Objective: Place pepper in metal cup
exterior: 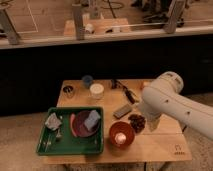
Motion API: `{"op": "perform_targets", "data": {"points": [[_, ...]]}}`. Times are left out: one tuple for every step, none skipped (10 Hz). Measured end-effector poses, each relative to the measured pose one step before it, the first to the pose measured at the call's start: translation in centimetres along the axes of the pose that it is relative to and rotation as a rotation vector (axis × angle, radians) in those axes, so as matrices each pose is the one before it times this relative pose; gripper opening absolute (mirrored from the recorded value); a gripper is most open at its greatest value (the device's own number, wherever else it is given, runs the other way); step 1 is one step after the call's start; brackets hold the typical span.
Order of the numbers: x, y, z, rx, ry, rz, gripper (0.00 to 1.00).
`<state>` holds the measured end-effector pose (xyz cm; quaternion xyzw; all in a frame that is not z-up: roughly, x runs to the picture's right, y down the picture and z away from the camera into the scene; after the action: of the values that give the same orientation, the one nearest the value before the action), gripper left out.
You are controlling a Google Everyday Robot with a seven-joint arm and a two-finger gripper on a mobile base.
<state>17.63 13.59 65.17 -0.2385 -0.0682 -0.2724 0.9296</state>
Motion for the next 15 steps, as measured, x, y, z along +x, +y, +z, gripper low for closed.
{"op": "perform_targets", "data": {"points": [[-0.201,-0.004,-0.028,0.00099,-0.00052,-0.01050,0.80],[0.026,0.035,-0.003,-0.00012,0.00013,0.00096,0.80],[-0.045,-0.058,0.001,0.00032,-0.00034,-0.00129,0.80],[0.162,-0.043,0.089,-0.00126,0.00108,-0.00249,0.80],[0.195,-0.356,0.329,-0.00479,0.00338,-0.02090,0.80],[0.046,-1.452,0.230,0.00502,0.00475,-0.04660,0.80],[-0.204,-1.675,-0.249,0.00588,0.00949,-0.04542,0.80],[-0.357,-1.664,-0.394,0.00518,0.00956,-0.03930,0.80],[-0.751,-2.217,-0.664,0.01504,0.00421,-0.04574,0.80],[-0.708,-2.281,-0.788,0.01448,0.00175,-0.04238,0.80],[-0.932,-2.964,-0.850,0.00994,0.00388,-0.05290,0.80],[-0.648,-2.095,-0.421,0.00986,0.00246,-0.03400,0.80],[-1.134,-3.075,-0.434,0.01453,-0.00196,-0.04864,0.80],[-0.966,-2.410,-0.242,0.01585,-0.00603,-0.03448,0.80],[-0.515,-1.178,-0.081,0.00800,-0.00355,-0.01760,0.80]]}}
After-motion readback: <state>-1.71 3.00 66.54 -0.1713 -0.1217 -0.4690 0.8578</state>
